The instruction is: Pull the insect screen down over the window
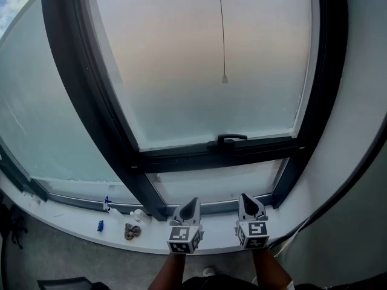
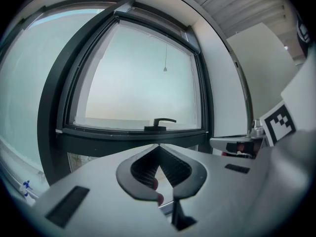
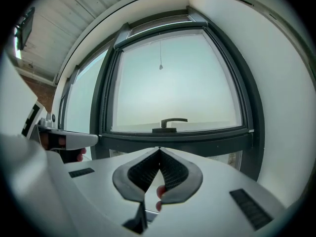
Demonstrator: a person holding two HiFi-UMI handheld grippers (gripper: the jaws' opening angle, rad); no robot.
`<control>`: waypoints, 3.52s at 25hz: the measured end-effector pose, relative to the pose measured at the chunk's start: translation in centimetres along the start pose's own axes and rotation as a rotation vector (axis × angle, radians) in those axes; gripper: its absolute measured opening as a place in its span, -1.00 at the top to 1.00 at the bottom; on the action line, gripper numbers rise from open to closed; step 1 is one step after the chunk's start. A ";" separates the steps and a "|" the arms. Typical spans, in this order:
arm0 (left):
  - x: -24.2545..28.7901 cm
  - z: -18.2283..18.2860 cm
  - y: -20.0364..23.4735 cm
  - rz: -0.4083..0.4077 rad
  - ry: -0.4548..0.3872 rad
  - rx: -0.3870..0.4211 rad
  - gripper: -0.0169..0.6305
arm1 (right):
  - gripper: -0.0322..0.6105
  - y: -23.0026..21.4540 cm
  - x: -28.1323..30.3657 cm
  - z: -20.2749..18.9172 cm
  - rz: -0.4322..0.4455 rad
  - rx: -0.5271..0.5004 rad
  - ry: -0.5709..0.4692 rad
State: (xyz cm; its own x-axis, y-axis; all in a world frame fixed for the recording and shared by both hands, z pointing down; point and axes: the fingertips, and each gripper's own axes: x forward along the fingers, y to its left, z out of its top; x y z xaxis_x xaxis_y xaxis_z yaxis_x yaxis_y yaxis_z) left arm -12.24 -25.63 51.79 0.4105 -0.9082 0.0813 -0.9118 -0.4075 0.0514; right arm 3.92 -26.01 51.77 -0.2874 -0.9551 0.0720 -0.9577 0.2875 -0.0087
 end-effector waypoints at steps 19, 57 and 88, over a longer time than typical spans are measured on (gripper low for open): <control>6.1 -0.1 4.2 -0.081 0.001 -0.049 0.94 | 0.89 -0.3 6.3 -0.6 -0.063 0.011 0.001; 11.4 35.2 3.9 0.115 -0.461 0.704 0.94 | 0.89 -5.1 11.9 36.3 -0.069 -0.614 -0.598; 11.0 64.1 1.7 0.741 -0.470 1.592 0.94 | 0.77 -4.6 11.9 61.2 -0.491 -1.578 -0.496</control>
State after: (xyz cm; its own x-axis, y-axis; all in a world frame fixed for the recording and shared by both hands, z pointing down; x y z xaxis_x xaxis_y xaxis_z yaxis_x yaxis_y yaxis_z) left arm -10.14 -42.38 -11.03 0.1788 -0.7572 -0.6283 -0.1406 0.6123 -0.7780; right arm 4.19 -43.03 -8.34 -0.2617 -0.8099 -0.5249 -0.1017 -0.5177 0.8495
